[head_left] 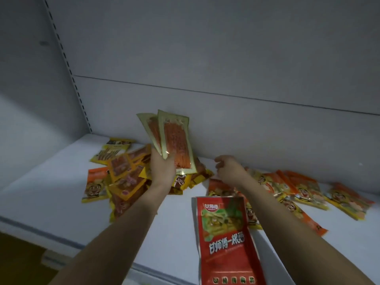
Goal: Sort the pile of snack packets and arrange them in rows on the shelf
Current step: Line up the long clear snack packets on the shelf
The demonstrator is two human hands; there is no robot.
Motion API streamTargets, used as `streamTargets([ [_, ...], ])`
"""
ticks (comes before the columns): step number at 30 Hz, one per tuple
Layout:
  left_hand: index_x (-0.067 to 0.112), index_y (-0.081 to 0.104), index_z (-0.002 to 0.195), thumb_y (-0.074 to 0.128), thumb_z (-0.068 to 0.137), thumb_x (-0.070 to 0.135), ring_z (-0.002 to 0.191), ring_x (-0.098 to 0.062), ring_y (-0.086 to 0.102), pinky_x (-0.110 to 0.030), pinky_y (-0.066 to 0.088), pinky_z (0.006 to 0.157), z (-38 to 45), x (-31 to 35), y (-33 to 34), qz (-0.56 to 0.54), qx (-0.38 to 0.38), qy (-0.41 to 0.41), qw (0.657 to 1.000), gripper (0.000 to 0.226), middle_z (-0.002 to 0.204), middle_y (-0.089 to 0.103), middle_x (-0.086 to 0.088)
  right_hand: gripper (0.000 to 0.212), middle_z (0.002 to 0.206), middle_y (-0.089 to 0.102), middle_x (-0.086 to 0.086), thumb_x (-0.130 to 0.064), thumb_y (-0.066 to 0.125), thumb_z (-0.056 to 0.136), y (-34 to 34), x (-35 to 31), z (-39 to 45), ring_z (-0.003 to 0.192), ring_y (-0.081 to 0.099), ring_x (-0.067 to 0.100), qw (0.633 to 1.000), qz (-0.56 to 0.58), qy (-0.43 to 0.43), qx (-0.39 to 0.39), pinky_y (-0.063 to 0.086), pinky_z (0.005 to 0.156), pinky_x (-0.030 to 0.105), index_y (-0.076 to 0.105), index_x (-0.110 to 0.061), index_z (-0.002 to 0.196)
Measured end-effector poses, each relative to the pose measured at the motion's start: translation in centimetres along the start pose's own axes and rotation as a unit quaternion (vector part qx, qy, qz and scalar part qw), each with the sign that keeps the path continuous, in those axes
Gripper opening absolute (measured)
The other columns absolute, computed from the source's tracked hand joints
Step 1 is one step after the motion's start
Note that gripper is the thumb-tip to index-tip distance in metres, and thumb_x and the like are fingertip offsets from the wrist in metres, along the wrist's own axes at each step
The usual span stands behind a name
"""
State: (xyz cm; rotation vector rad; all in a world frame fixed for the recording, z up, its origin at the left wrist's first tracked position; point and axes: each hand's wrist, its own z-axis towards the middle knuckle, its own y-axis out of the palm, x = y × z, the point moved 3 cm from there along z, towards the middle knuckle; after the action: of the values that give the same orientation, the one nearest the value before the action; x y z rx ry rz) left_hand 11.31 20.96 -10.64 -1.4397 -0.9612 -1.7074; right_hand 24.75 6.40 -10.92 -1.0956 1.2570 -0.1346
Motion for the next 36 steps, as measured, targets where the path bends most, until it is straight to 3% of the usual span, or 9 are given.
streamTargets([
  [5, 0.021, 0.049, 0.144, 0.067, 0.095, 0.014, 0.123, -0.014, 0.059, -0.038, 0.04, 0.111, 3.7, -1.7, -2.5, -0.029, -0.008, -0.033, 0.999, 0.053, 0.135, 0.062, 0.006, 0.045, 0.113, 0.065, 0.017, -0.028, 0.069, 0.09, 3.1, -2.6, 2.0, 0.106, 0.063, 0.032, 0.999, -0.05, -0.002, -0.014, 0.049, 0.084, 0.034, 0.058, 0.004, 0.121],
  [9, 0.025, 0.053, 0.139, 0.066, 0.096, 0.013, 0.115, -0.01, 0.058, -0.04, 0.034, 0.11, 4.8, -2.3, -3.8, -0.097, -0.015, -0.077, 0.992, 0.047, 0.124, 0.066, 0.013, 0.017, 0.069, 0.061, 0.003, -0.018, 0.073, 0.088, 3.6, -3.6, 3.0, 0.069, 0.057, 0.016, 0.996, -0.025, -0.001, -0.081, 0.041, 0.059, 0.025, 0.069, -0.005, 0.078],
  [12, 0.025, 0.059, 0.132, 0.065, 0.096, 0.011, 0.115, -0.015, 0.063, -0.046, 0.041, 0.108, 4.9, -2.2, -4.4, -0.107, -0.008, -0.086, 0.99, 0.039, 0.123, 0.069, 0.009, 0.027, 0.063, 0.054, 0.001, -0.002, 0.067, 0.088, 1.3, -3.8, 2.7, 0.059, 0.05, 0.011, 0.995, 0.063, -0.004, -0.082, 0.039, 0.053, 0.022, 0.058, -0.013, 0.065],
  [16, 0.024, 0.06, 0.124, 0.063, 0.098, 0.011, 0.091, 0.002, 0.063, -0.03, 0.046, 0.087, 4.1, -1.2, -4.3, -0.125, -0.025, -0.093, 0.988, 0.029, 0.103, 0.069, 0.016, 0.011, 0.077, 0.064, 0.016, 0.005, 0.062, 0.085, -2.8, -2.1, 1.6, 0.063, 0.061, 0.022, 0.977, 0.2, 0.04, -0.056, 0.049, 0.054, 0.026, 0.065, -0.005, 0.088],
  [23, 0.026, 0.059, 0.135, 0.08, 0.082, 0.031, 0.122, -0.019, 0.063, -0.049, 0.044, 0.109, 1.3, 0.2, -0.9, -0.172, -0.068, -0.063, 0.981, 0.057, 0.127, 0.069, 0.007, 0.016, 0.097, 0.069, 0.021, 0.002, 0.063, 0.089, -6.6, 0.7, -0.5, 0.086, 0.069, 0.035, 0.954, 0.29, 0.069, -0.016, 0.056, 0.08, 0.054, 0.06, -0.004, 0.104],
  [26, 0.027, 0.06, 0.133, 0.091, 0.064, 0.051, 0.122, -0.021, 0.062, -0.051, 0.046, 0.106, -0.7, -0.4, 1.2, -0.171, -0.093, -0.104, 0.975, 0.079, 0.126, 0.069, 0.006, 0.016, 0.098, 0.067, 0.019, 0.001, 0.064, 0.089, -7.4, 1.7, -1.9, 0.081, 0.067, 0.027, 0.95, 0.304, 0.075, -0.002, 0.057, 0.069, 0.04, 0.06, -0.004, 0.105],
  [30, 0.022, 0.066, 0.126, 0.081, 0.085, 0.023, 0.113, -0.017, 0.067, -0.044, 0.049, 0.105, -3.1, -1.0, 4.0, -0.158, -0.158, -0.107, 0.969, 0.044, 0.116, 0.074, 0.006, 0.029, 0.102, 0.066, 0.019, -0.001, 0.064, 0.089, -8.3, 3.5, -4.4, 0.078, 0.066, 0.024, 0.955, 0.281, 0.095, 0.029, 0.052, 0.057, 0.032, 0.057, -0.004, 0.117],
  [34, 0.03, 0.064, 0.106, 0.078, 0.088, 0.02, 0.089, 0.008, 0.068, -0.024, 0.05, 0.079, -5.3, -1.7, 6.6, -0.155, -0.22, -0.125, 0.955, 0.025, 0.092, 0.074, 0.022, 0.029, 0.1, 0.067, 0.02, 0.0, 0.063, 0.09, -9.3, 5.8, -6.3, 0.078, 0.071, 0.03, 0.95, 0.292, 0.102, 0.053, 0.061, 0.068, 0.046, 0.053, -0.003, 0.117],
  [36, 0.031, 0.065, 0.107, 0.079, 0.087, 0.025, 0.095, 0.003, 0.068, -0.029, 0.05, 0.09, -6.2, -2.0, 7.3, -0.144, -0.245, -0.142, 0.948, 0.025, 0.1, 0.075, 0.019, 0.03, 0.101, 0.068, 0.016, -0.007, 0.066, 0.092, -8.9, 6.8, -6.9, 0.084, 0.071, 0.028, 0.966, 0.227, 0.114, 0.043, 0.06, 0.075, 0.047, 0.054, -0.006, 0.119],
])
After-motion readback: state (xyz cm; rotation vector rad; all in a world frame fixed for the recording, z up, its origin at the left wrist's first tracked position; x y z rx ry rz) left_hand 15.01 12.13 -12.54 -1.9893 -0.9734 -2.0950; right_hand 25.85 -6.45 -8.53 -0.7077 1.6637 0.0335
